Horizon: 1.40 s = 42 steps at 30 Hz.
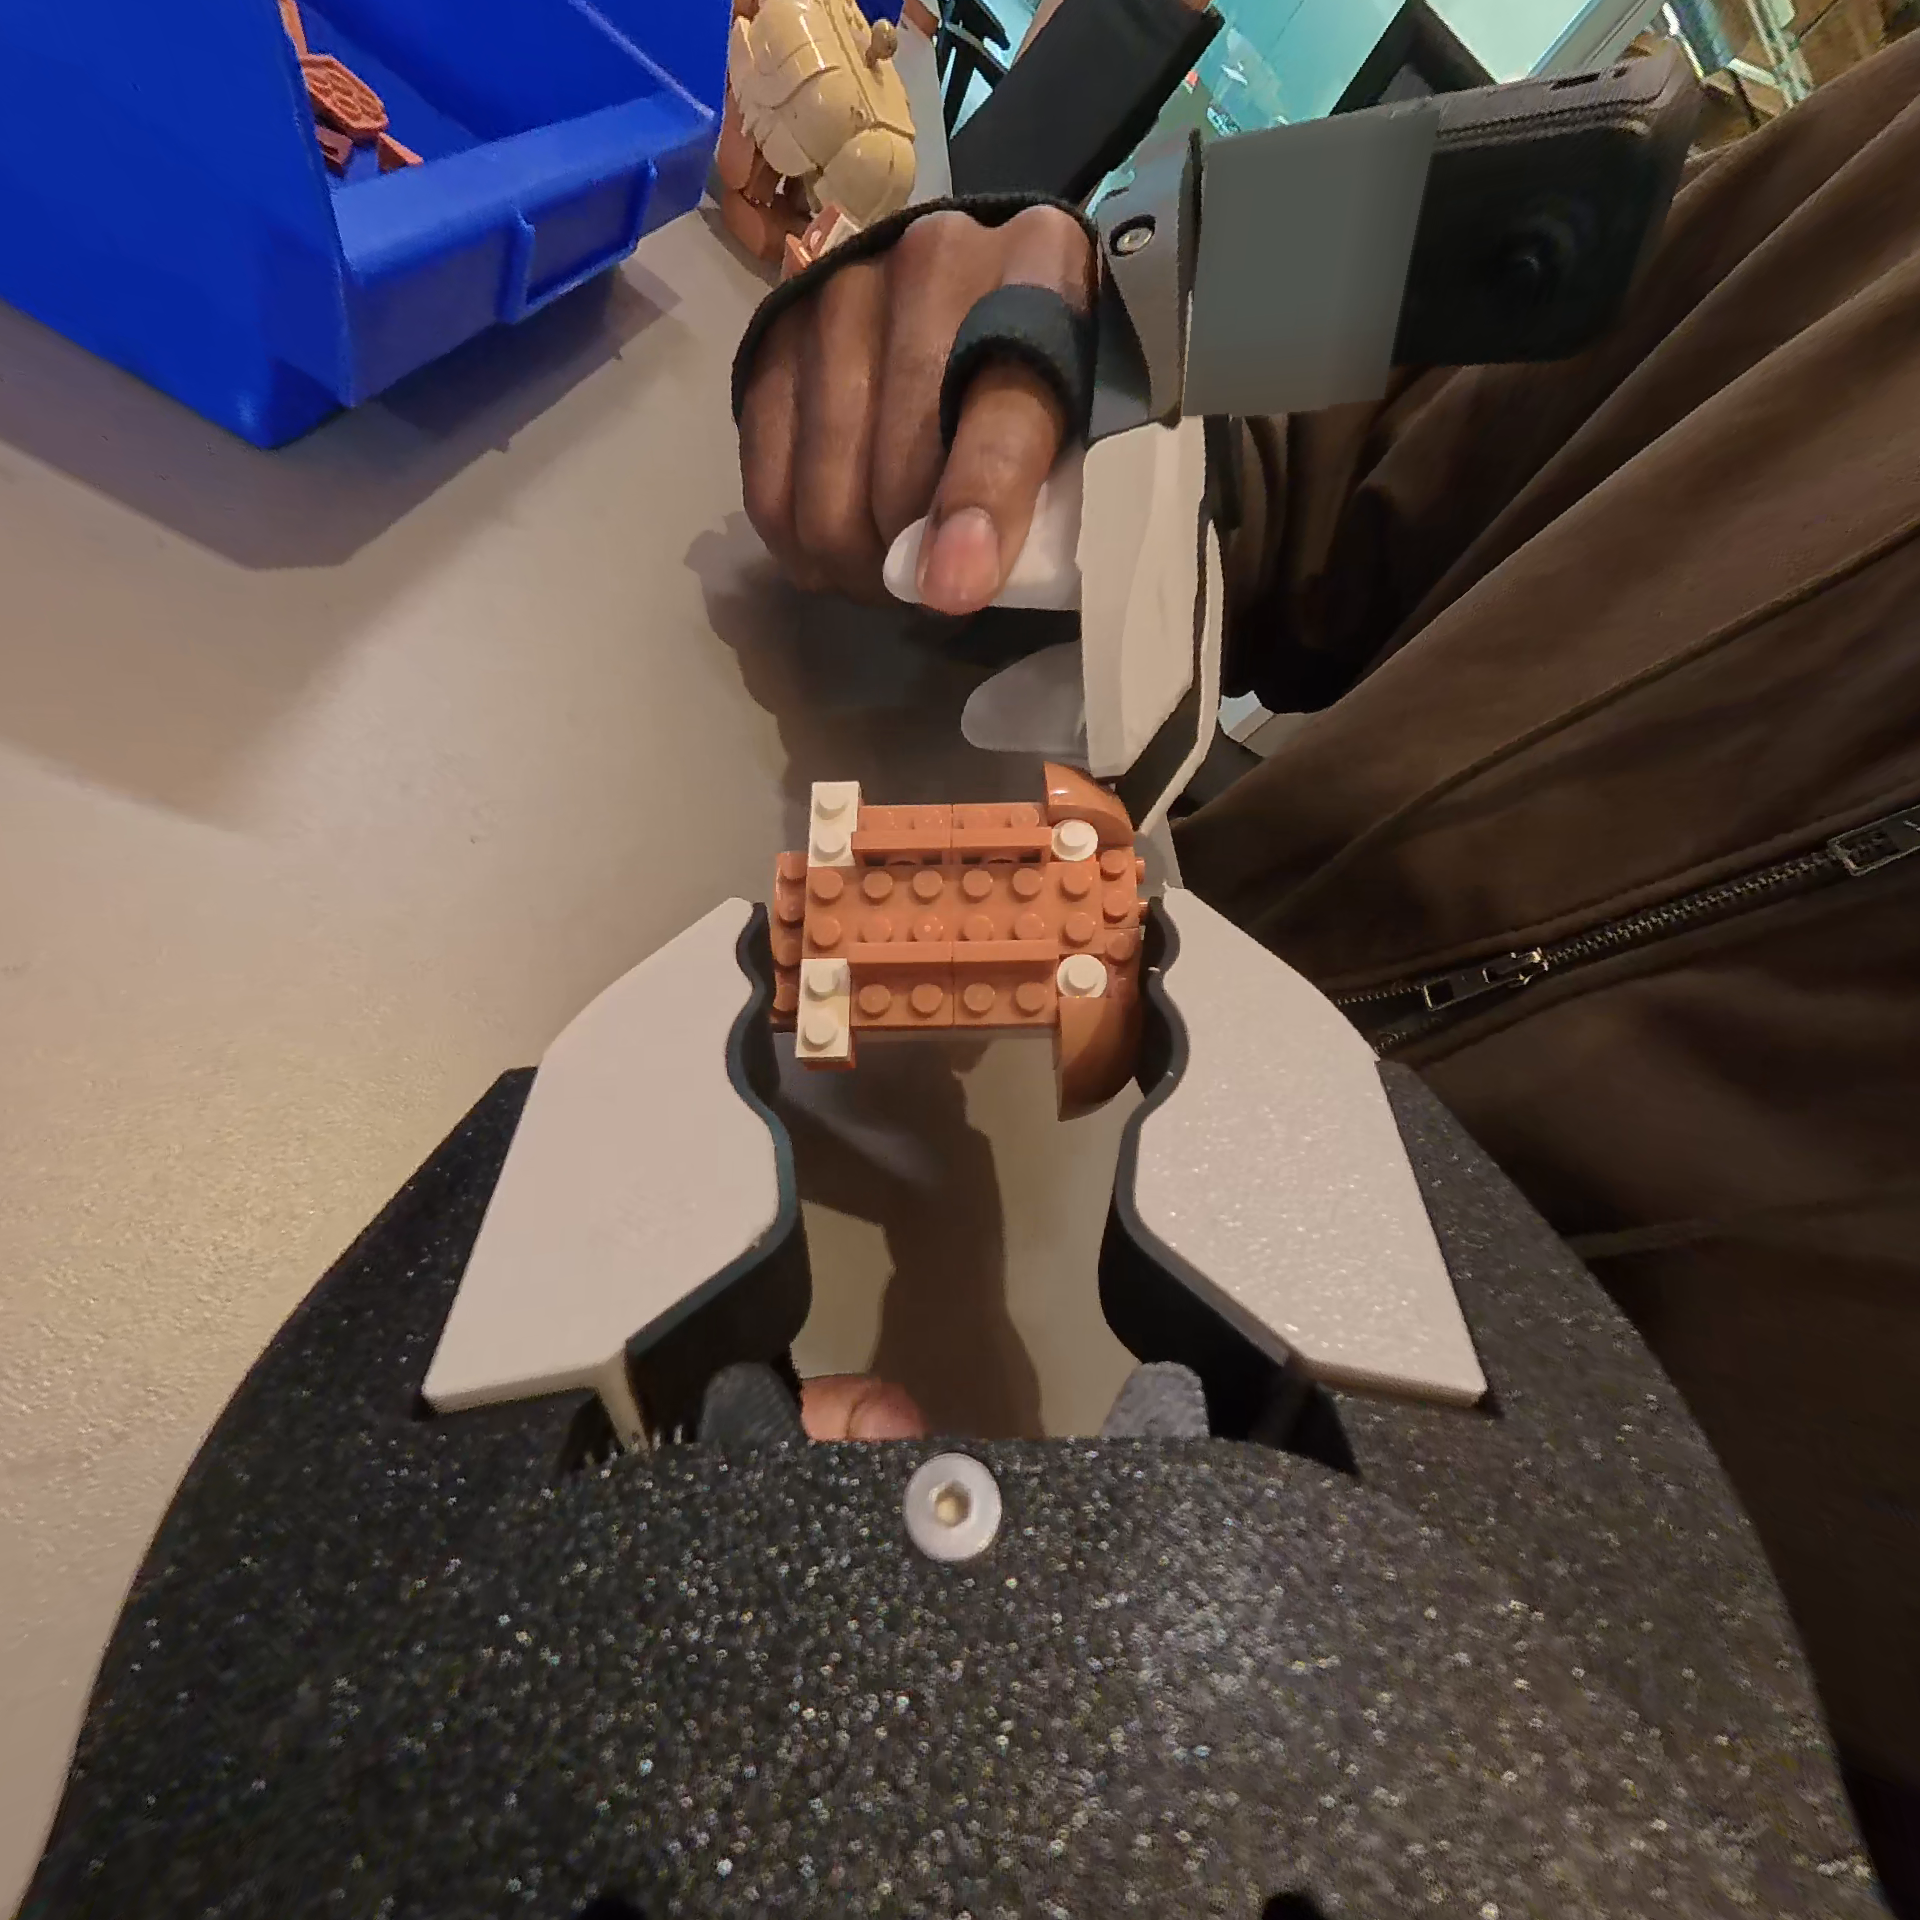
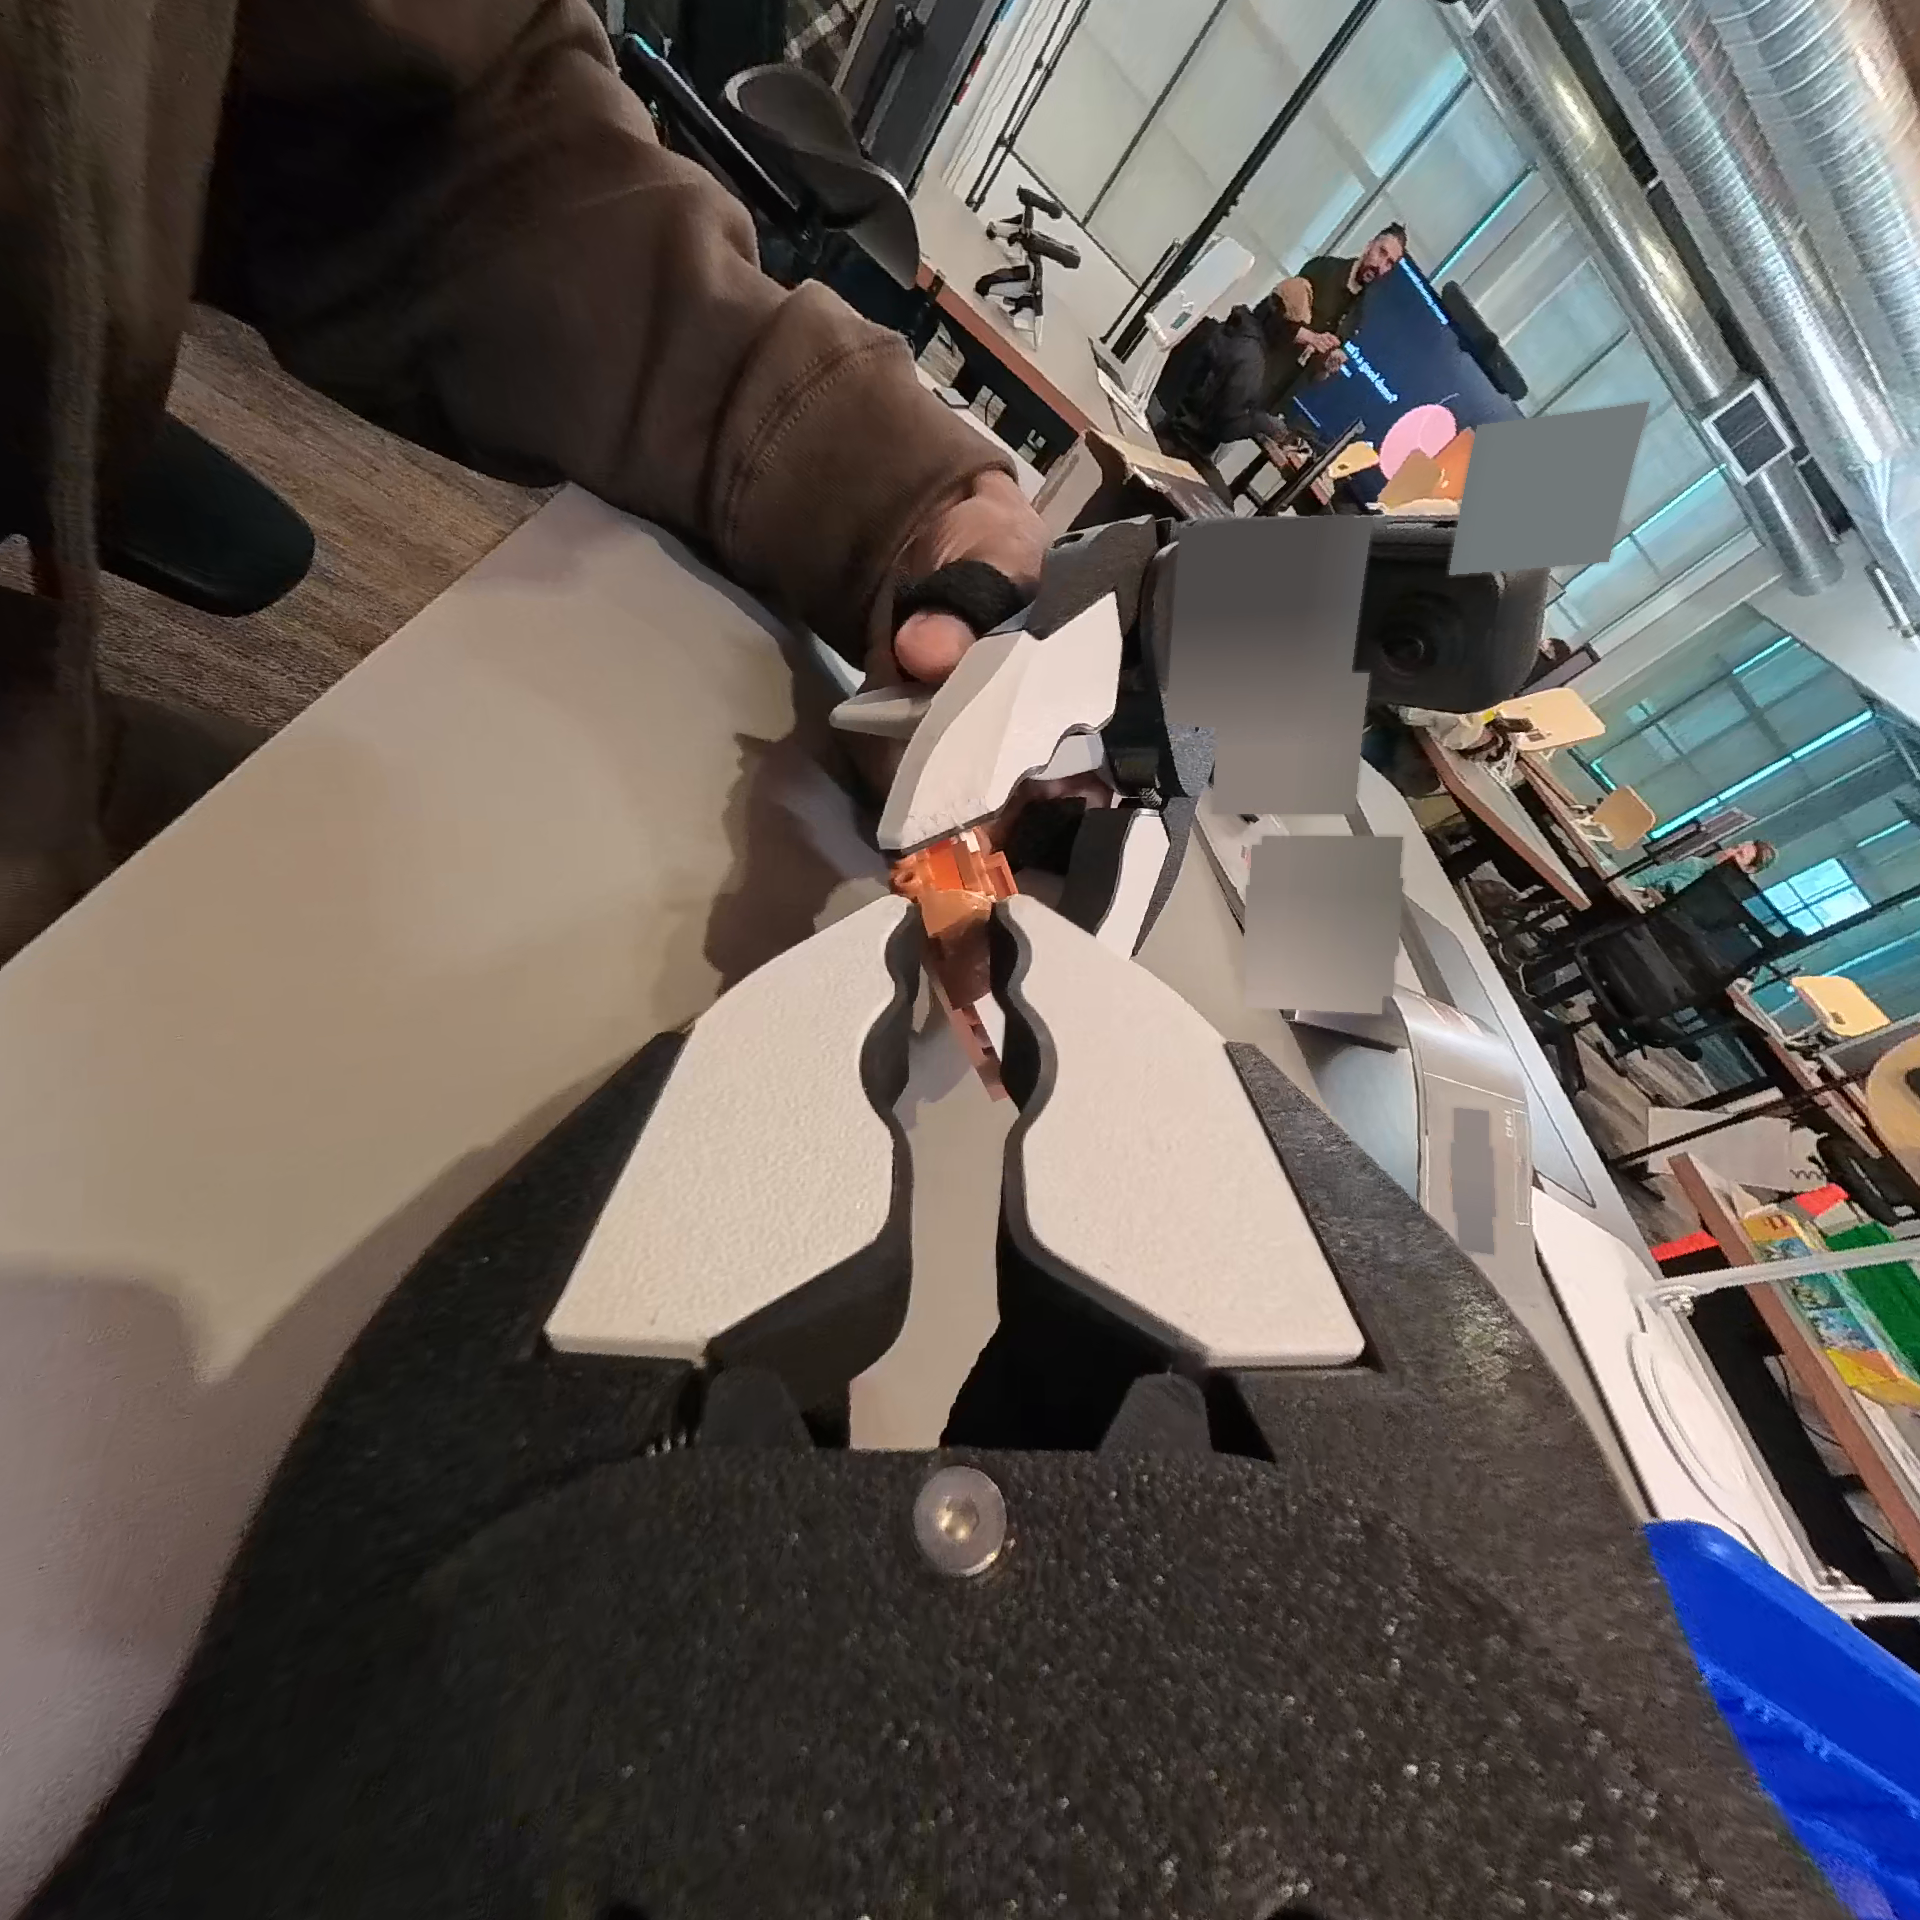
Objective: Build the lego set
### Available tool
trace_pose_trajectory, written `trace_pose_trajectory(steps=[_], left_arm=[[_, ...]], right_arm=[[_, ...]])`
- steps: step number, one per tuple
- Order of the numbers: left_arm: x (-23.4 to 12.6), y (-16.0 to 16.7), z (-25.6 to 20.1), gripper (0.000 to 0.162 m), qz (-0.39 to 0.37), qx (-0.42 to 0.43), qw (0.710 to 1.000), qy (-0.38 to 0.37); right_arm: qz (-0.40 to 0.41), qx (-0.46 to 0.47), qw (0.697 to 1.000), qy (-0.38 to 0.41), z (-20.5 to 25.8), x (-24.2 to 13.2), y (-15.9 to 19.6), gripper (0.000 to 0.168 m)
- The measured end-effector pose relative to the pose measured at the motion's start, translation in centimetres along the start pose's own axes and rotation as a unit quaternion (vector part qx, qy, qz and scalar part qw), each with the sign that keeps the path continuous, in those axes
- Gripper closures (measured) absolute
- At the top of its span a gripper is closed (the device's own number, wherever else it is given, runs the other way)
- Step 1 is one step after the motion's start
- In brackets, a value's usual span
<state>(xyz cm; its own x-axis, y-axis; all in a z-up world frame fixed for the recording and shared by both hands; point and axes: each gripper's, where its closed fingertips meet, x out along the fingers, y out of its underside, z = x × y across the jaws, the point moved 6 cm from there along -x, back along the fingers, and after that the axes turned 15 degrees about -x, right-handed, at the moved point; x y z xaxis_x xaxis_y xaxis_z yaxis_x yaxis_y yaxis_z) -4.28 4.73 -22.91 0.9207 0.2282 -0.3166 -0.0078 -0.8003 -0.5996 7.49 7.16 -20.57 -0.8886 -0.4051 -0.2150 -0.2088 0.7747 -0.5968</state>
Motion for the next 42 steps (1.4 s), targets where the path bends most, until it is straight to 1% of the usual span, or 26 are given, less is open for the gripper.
trace_pose_trajectory(steps=[14, 24, 30, 36, 42], left_arm=[[-0.08, -0.08, -0.43, 0.094, -0.007, 0.011, 1.000, 0.017], [-0.08, -0.11, -0.53, 0.094, -0.008, 0.006, 1.000, 0.023], [-0.08, -0.13, -0.55, 0.094, -0.009, 0.001, 1.000, 0.028], [-0.21, -0.28, -0.58, 0.094, -0.018, -0.007, 0.999, 0.036], [-0.15, -0.31, -0.56, 0.094, -0.018, -0.012, 0.999, 0.036]], right_arm=[[0.000, -0.017, 1.000, 0.016, -0.18, -0.13, -0.32, 0.153], [0.024, -0.061, 0.997, 0.028, -0.04, 0.29, -0.39, 0.142], [0.039, -0.080, 0.995, 0.036, 0.04, 0.60, -0.31, 0.147], [0.047, -0.098, 0.993, 0.051, -0.06, 0.62, -0.38, 0.147], [0.052, -0.104, 0.992, 0.049, -0.07, 0.59, -0.36, 0.148]])
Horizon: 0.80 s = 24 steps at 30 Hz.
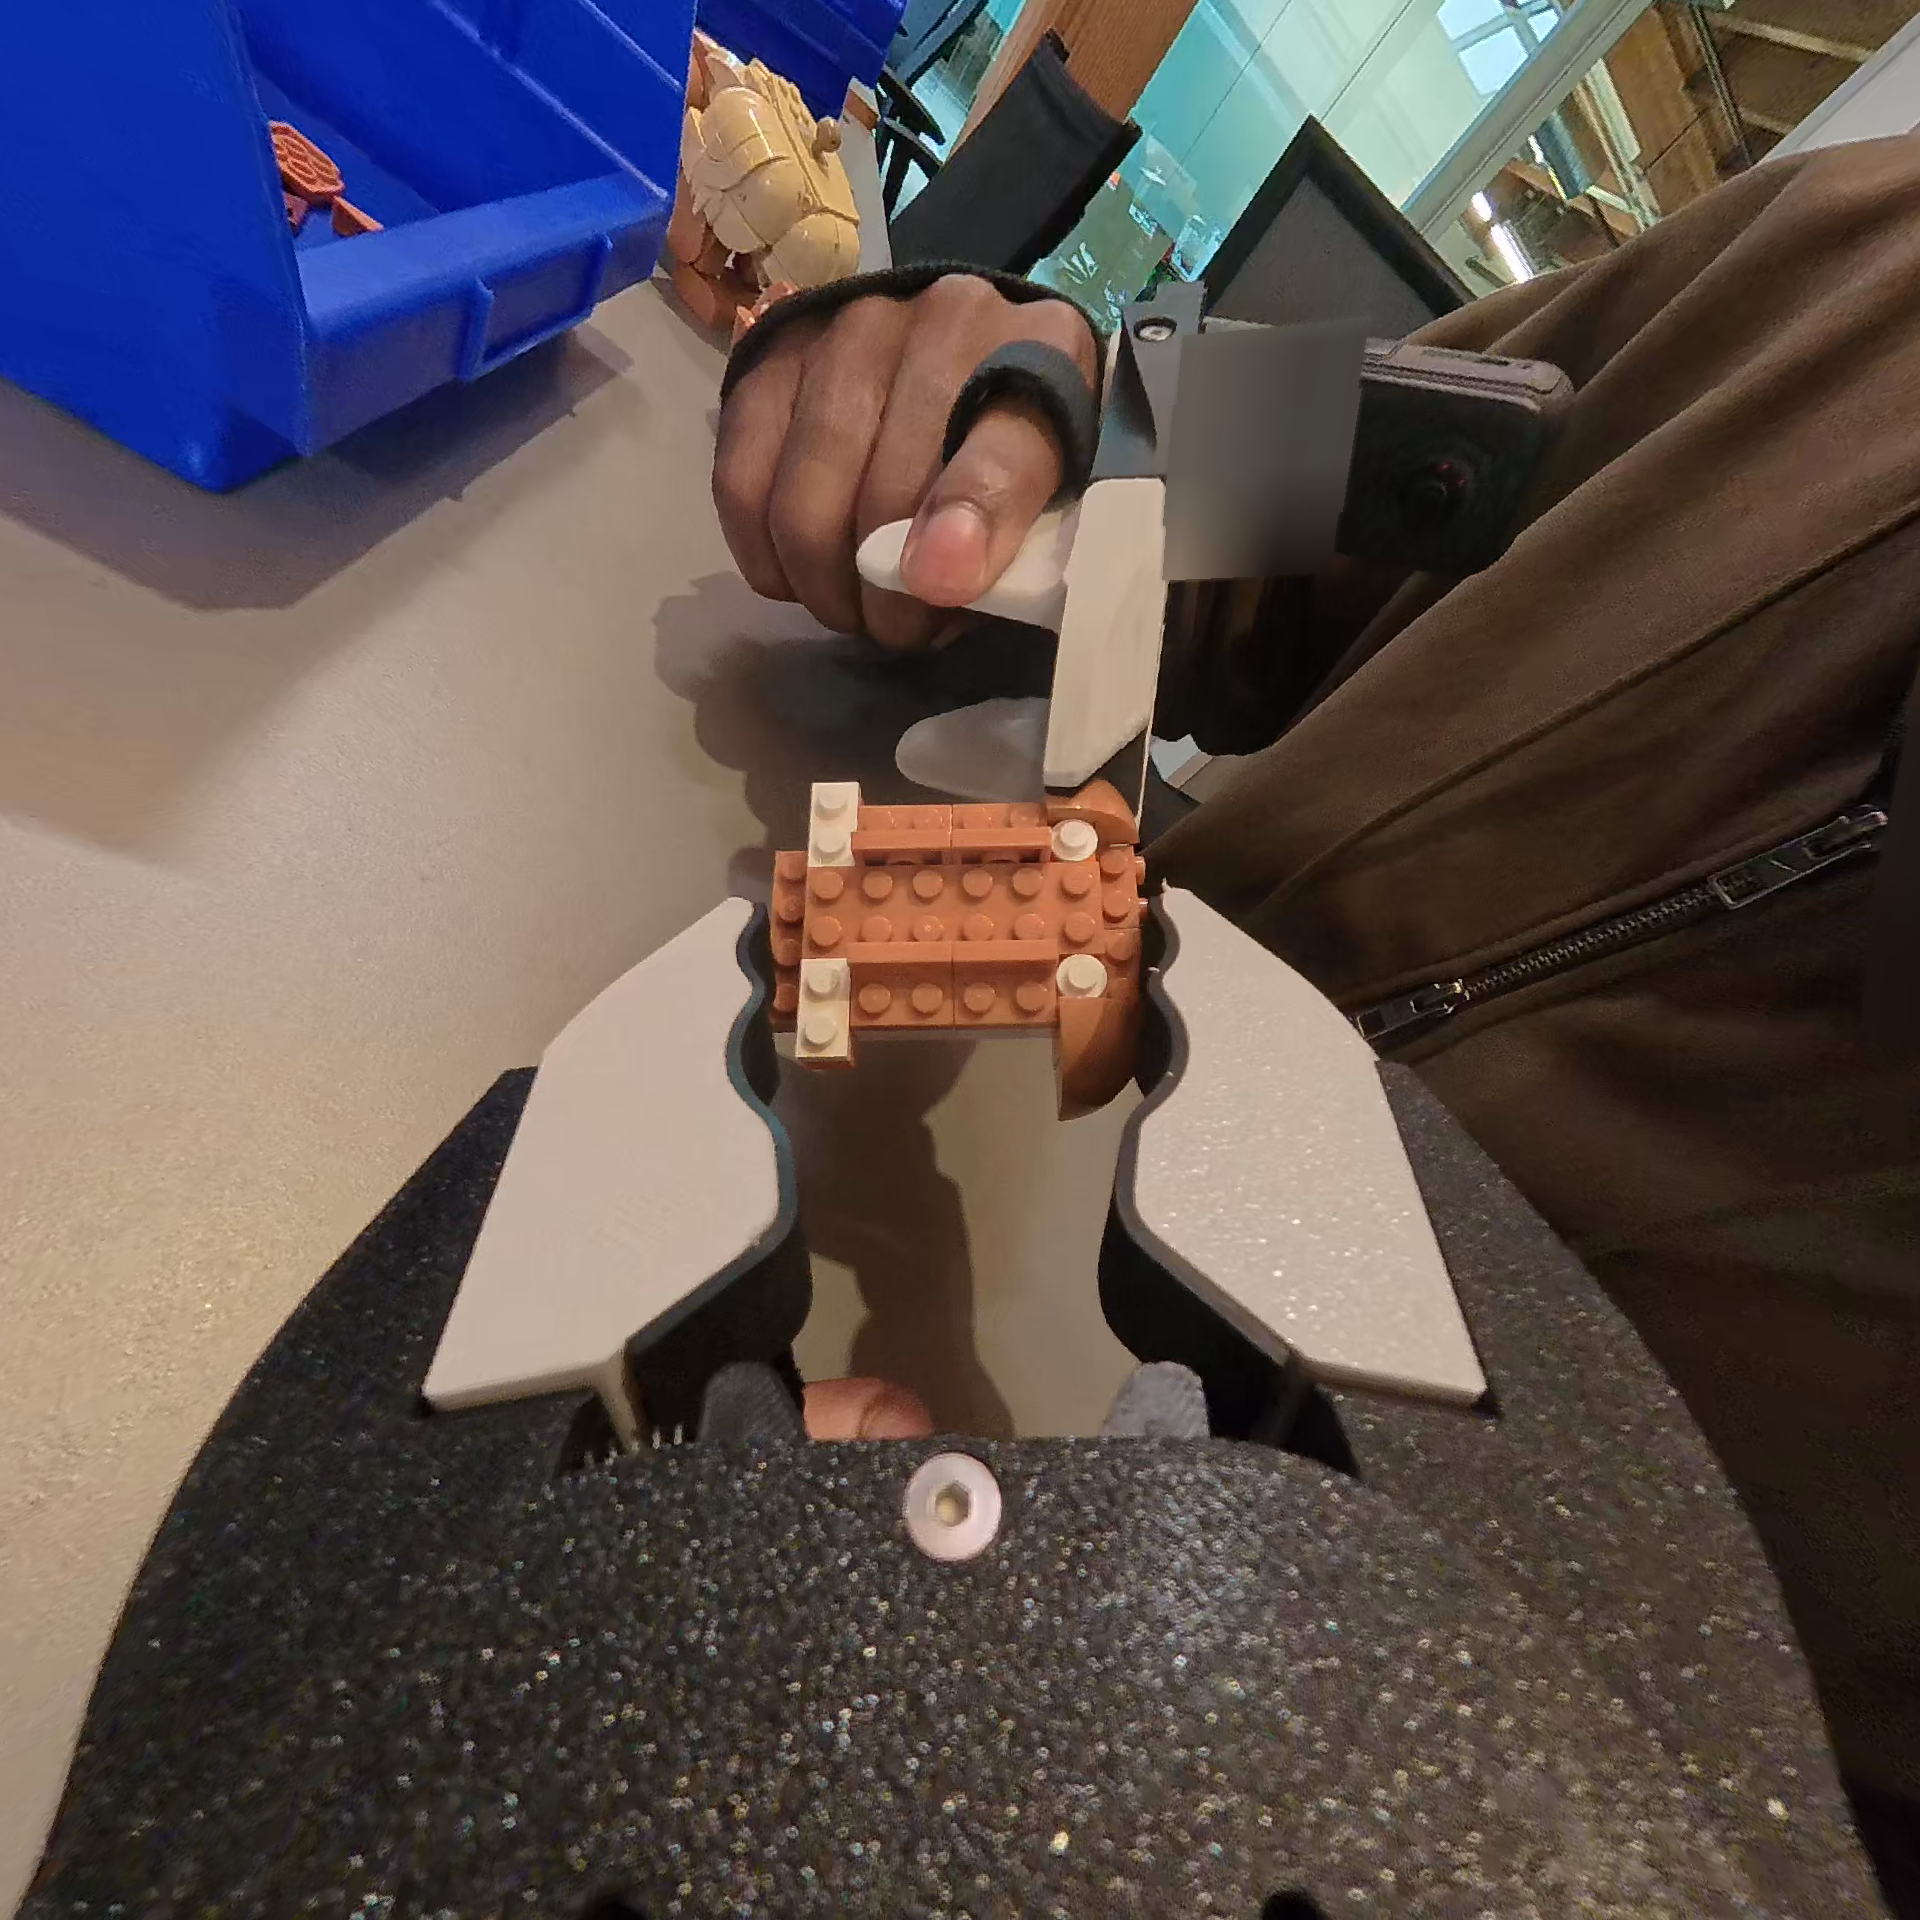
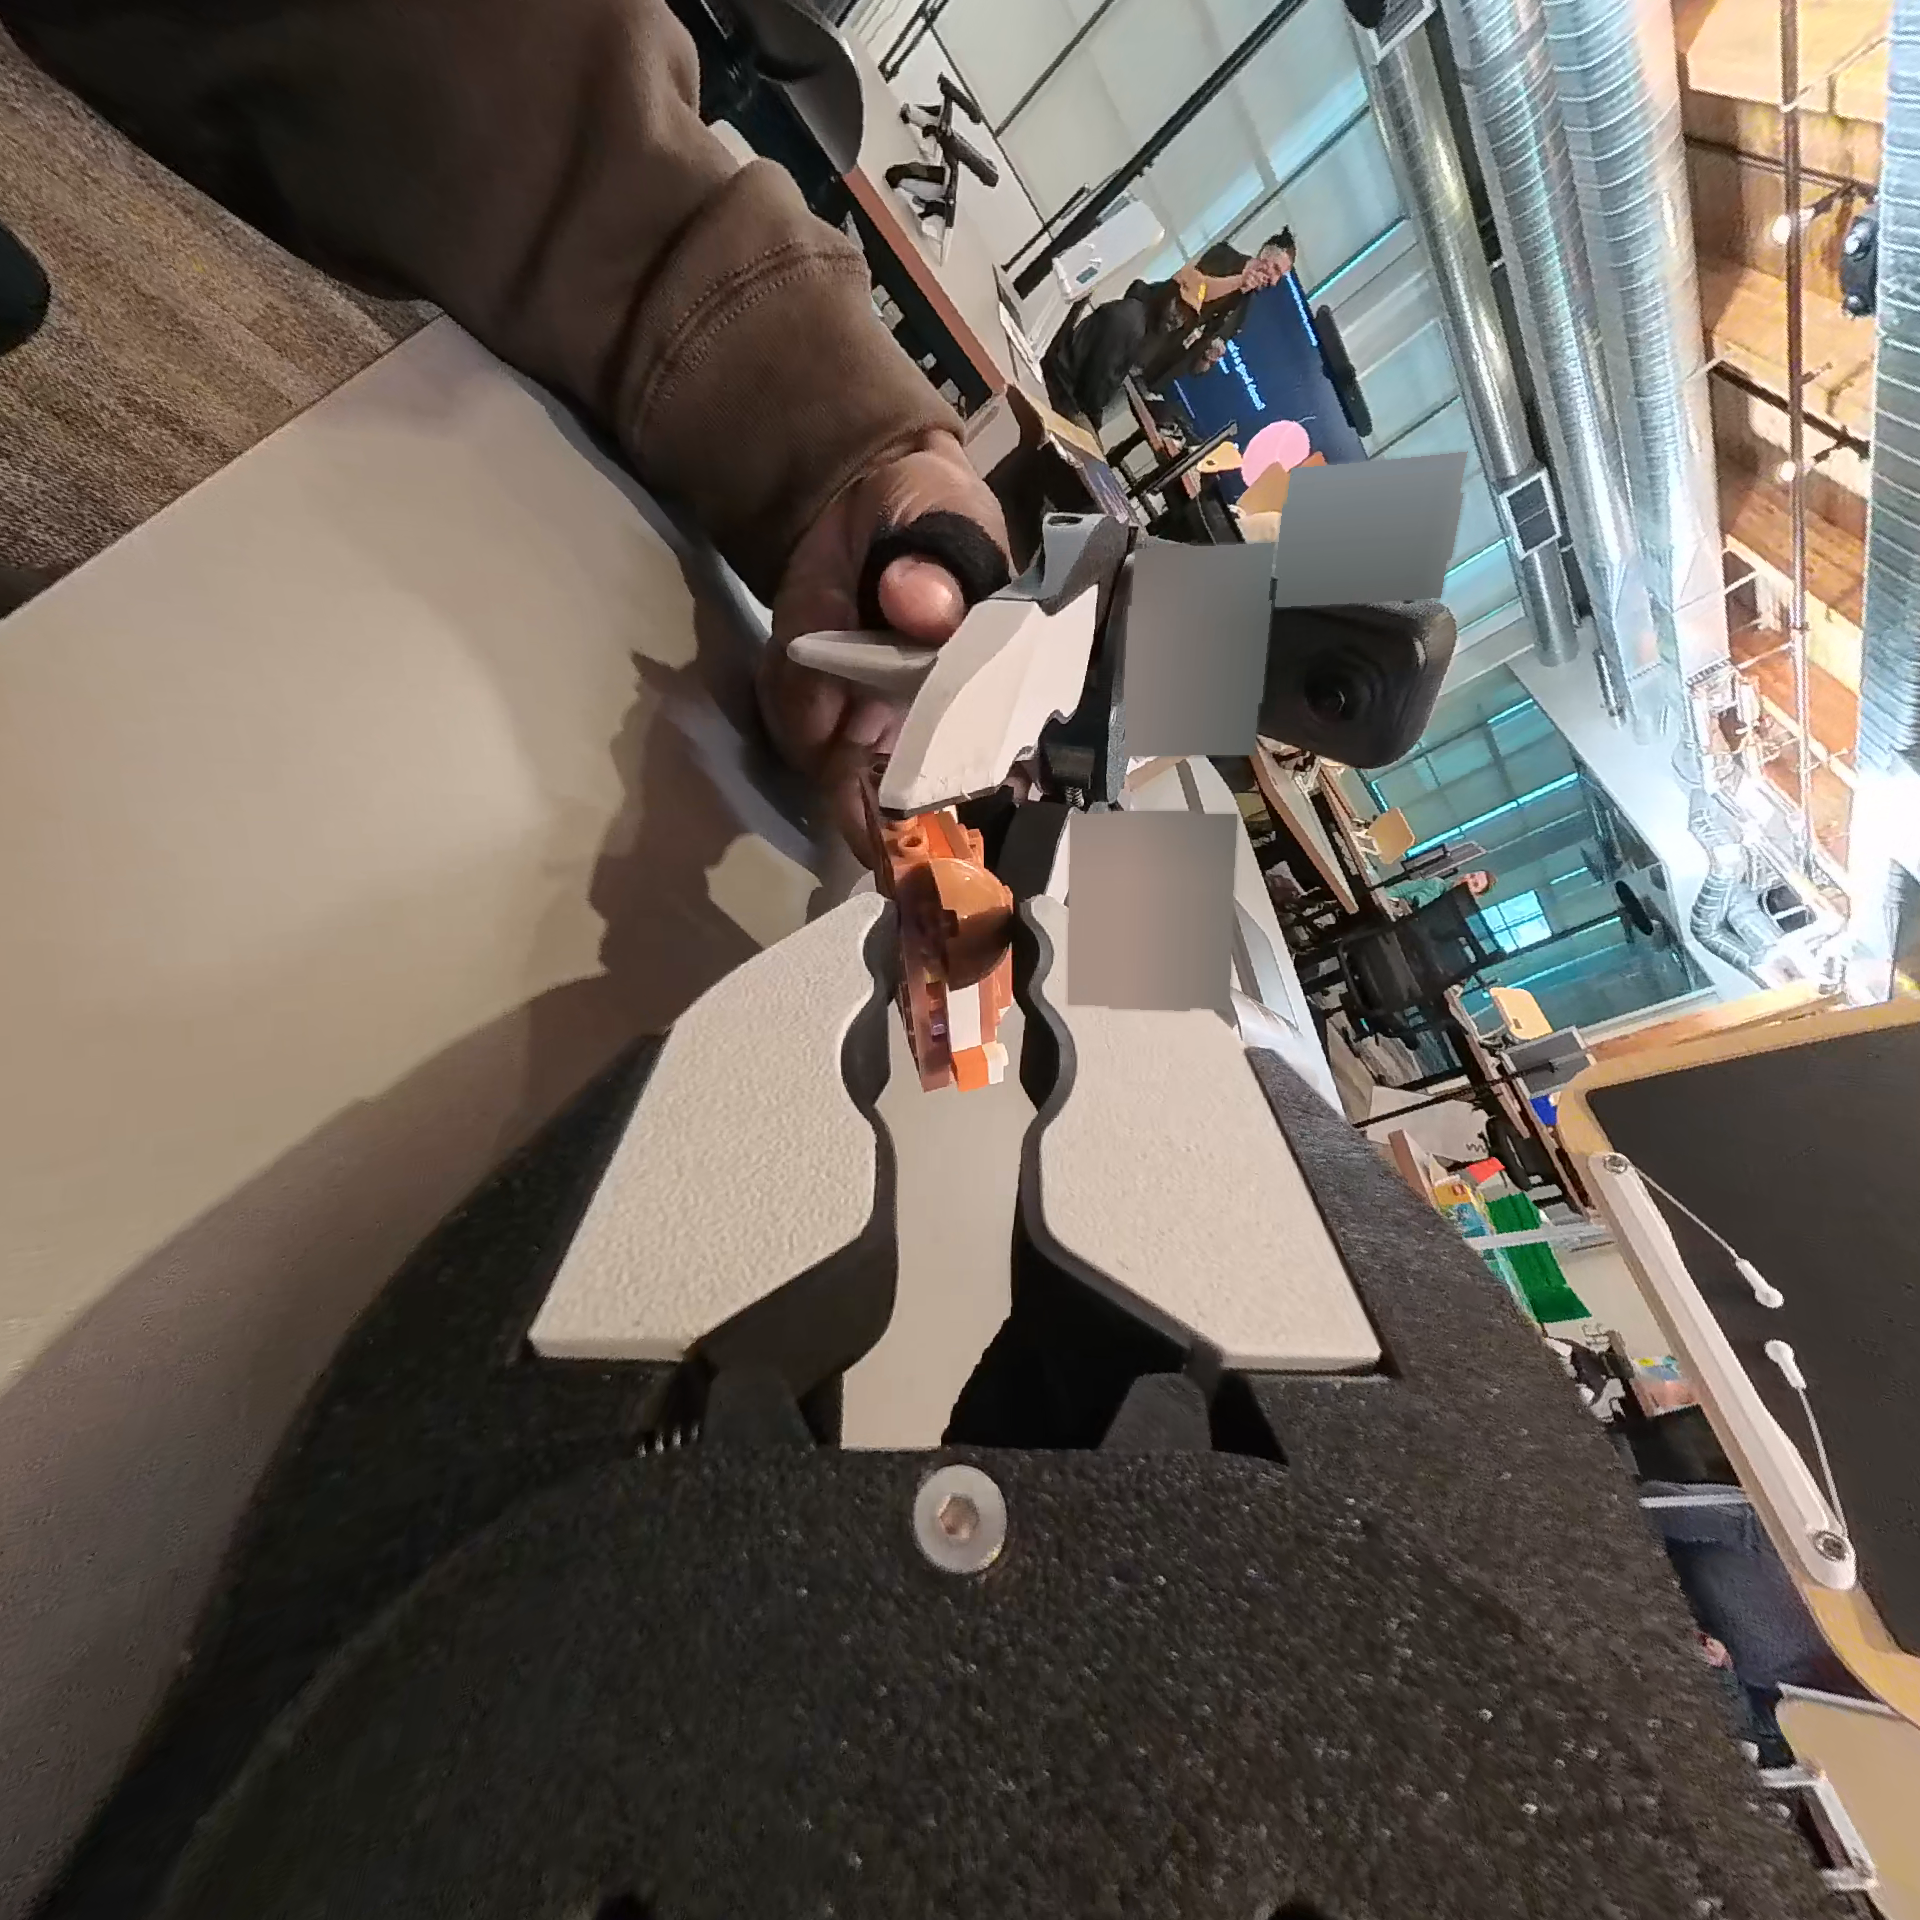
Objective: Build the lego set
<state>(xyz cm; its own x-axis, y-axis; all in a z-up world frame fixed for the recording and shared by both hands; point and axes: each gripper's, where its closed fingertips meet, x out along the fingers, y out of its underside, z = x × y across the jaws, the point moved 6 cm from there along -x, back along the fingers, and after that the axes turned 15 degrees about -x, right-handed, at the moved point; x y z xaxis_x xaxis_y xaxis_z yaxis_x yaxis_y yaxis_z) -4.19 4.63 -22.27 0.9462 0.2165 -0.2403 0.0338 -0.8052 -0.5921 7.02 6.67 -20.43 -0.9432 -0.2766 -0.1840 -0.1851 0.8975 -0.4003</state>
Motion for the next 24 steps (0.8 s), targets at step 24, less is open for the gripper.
trace_pose_trajectory(steps=[24], left_arm=[[-0.21, -0.19, -0.04, 0.094, -0.015, -0.003, 1.000, 0.004]], right_arm=[[0.018, -0.018, 0.999, 0.021, -0.11, 0.00, -0.16, 0.148]])
